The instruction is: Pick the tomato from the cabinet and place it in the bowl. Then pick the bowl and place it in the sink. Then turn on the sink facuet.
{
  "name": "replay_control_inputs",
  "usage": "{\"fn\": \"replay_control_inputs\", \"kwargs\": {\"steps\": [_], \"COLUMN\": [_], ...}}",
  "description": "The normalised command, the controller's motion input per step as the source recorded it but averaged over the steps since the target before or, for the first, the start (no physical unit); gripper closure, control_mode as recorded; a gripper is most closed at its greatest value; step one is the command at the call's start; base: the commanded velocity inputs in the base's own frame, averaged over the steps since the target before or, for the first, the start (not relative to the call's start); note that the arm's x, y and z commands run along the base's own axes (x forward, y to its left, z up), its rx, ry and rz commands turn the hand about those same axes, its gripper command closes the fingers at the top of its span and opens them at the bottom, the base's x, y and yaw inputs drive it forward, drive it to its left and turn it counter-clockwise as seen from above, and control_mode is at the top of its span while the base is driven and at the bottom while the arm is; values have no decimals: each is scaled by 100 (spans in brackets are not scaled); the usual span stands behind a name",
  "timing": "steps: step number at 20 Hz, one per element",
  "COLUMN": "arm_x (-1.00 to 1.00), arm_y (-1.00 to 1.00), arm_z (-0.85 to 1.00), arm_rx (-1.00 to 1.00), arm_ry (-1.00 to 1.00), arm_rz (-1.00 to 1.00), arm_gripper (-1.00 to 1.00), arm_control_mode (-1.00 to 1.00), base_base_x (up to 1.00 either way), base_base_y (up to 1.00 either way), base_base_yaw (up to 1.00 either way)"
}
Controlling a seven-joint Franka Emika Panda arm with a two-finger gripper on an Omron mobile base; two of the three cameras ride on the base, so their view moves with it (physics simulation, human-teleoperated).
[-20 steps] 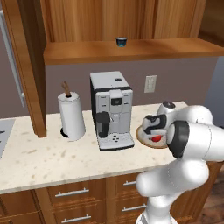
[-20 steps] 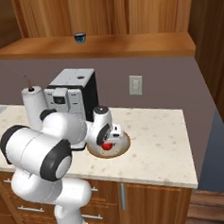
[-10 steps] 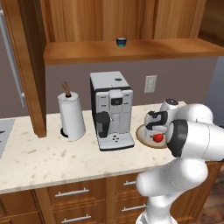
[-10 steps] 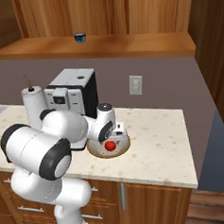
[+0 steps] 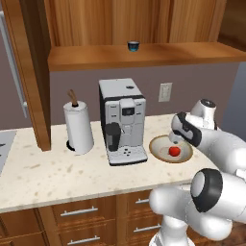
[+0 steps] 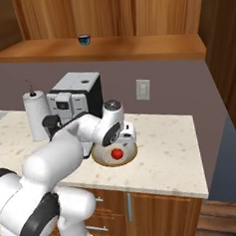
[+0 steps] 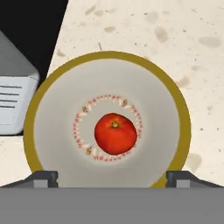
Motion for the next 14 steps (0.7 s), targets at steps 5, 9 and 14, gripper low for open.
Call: {"fn": "replay_control_inputs", "kwargs": {"steps": [5,9,14], "arm_x": [-60,-22,0], "arm_y": [-78,-38,0], "arm_z": [4,-27,-18], "arm_rx": [11,5,12], "arm_ry": [6,13,2], "arm_rz": [-19,-12,0], "arm_gripper": [-100,-100,-100], "arm_control_mode": [-100,-100,-100], "base_base_x": [0,0,0], "base_base_y": [0,0,0], "base_base_yaw": [0,0,0]}}
